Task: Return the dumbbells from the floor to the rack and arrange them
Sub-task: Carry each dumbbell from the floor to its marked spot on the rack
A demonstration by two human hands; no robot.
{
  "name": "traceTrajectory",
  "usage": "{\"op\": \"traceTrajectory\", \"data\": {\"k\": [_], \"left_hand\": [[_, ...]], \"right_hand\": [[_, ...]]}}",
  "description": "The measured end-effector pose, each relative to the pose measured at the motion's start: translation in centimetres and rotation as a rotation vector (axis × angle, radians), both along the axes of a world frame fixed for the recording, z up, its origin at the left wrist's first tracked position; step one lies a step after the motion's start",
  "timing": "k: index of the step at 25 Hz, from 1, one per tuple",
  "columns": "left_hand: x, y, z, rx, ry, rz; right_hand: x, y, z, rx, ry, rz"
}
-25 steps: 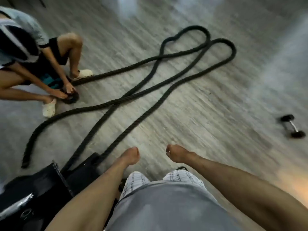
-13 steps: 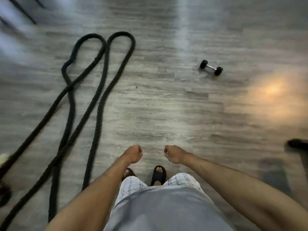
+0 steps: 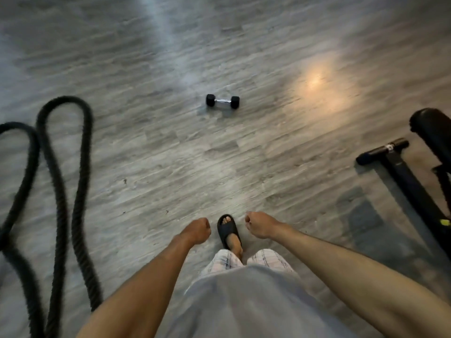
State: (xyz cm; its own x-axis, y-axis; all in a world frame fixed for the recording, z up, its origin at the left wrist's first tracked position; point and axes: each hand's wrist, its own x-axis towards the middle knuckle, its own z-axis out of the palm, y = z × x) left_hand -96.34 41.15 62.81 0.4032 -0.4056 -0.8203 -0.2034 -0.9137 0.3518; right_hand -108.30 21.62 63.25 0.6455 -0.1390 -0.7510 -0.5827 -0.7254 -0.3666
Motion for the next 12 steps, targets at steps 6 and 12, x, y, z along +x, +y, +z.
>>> {"op": "traceTrajectory", "data": {"k": [6, 12], "left_hand": [[9.5, -13.0, 0.1, 0.004, 0.046, -0.142], [19.2, -24.2, -0.9, -0.044, 0.048, -0.137]], "right_hand": [[8.3, -12.9, 1.3, -0.024, -0.009, -0.168], [17.4, -23.6, 0.0, -0.038, -0.002, -0.141]]}}
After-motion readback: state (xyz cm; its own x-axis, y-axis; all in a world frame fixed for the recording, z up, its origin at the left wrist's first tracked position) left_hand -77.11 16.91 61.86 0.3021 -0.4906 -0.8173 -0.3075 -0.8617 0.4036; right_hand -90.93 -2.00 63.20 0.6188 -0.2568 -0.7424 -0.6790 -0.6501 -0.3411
